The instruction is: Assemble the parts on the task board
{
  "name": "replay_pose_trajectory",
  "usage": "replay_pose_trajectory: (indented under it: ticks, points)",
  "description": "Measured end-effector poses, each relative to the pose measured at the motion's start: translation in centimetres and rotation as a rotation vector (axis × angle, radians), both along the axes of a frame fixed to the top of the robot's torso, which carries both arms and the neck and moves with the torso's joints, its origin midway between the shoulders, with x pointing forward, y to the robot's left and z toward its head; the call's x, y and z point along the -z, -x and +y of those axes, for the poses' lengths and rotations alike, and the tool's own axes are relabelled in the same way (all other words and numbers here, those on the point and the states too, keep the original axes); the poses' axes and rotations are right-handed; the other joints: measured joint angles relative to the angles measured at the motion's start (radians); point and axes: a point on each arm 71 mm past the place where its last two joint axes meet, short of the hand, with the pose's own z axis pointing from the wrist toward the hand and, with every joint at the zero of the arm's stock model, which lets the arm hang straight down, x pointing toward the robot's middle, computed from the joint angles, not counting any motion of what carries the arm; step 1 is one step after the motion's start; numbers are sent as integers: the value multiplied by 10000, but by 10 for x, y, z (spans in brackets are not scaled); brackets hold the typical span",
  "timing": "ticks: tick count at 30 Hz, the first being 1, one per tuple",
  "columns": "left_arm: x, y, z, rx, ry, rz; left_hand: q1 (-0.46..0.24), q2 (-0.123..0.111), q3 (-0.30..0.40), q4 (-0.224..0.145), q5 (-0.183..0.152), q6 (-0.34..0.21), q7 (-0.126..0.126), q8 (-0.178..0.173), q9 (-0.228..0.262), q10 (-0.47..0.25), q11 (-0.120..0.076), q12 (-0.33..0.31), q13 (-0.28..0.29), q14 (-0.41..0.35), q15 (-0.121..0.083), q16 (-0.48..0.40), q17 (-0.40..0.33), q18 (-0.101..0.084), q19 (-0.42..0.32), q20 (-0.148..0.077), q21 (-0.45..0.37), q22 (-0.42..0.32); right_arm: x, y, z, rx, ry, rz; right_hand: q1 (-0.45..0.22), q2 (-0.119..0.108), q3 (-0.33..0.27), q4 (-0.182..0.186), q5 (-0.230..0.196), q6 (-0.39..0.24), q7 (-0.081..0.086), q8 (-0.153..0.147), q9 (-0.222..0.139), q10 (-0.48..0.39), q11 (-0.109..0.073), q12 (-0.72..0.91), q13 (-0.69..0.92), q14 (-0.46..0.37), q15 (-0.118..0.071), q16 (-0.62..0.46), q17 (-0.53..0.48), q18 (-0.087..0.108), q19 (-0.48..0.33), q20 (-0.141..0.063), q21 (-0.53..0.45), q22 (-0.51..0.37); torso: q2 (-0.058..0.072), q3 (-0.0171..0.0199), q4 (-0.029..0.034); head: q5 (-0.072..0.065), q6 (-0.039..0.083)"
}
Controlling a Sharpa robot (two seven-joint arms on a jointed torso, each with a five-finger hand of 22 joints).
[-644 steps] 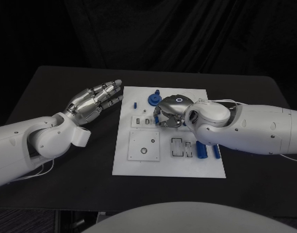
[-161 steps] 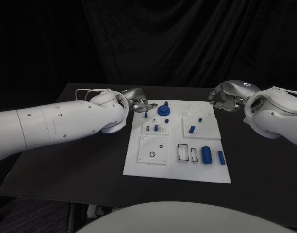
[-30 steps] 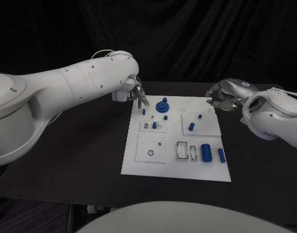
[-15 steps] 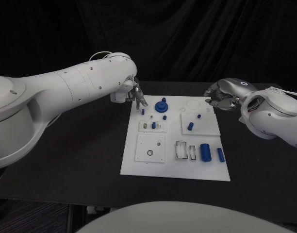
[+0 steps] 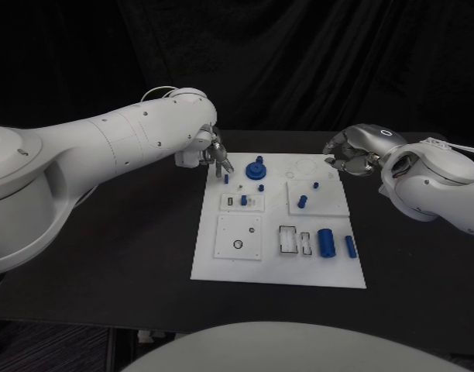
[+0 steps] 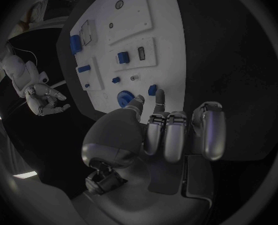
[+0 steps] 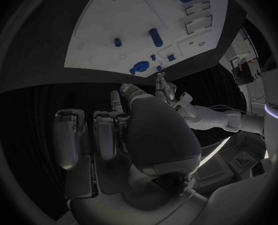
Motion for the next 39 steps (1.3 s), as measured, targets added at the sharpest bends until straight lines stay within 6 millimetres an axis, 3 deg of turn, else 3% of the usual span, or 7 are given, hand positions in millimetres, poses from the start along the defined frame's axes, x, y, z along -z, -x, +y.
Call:
replay_pose_trajectory:
  ticks: [39]
  points:
    - [7,0,-2,23,151,48,0,0,234,-124,123,-35,-36,-12,90,1,1,0,0,0,0,0,-3,2,-73,0,-78,7,0,0,1,-7,14,24,0,0,0,0,35,-1,0,0,-12,0,0,0,0,0,0,0,0,-1,0,0,0,5,3,4,12,-93,1]
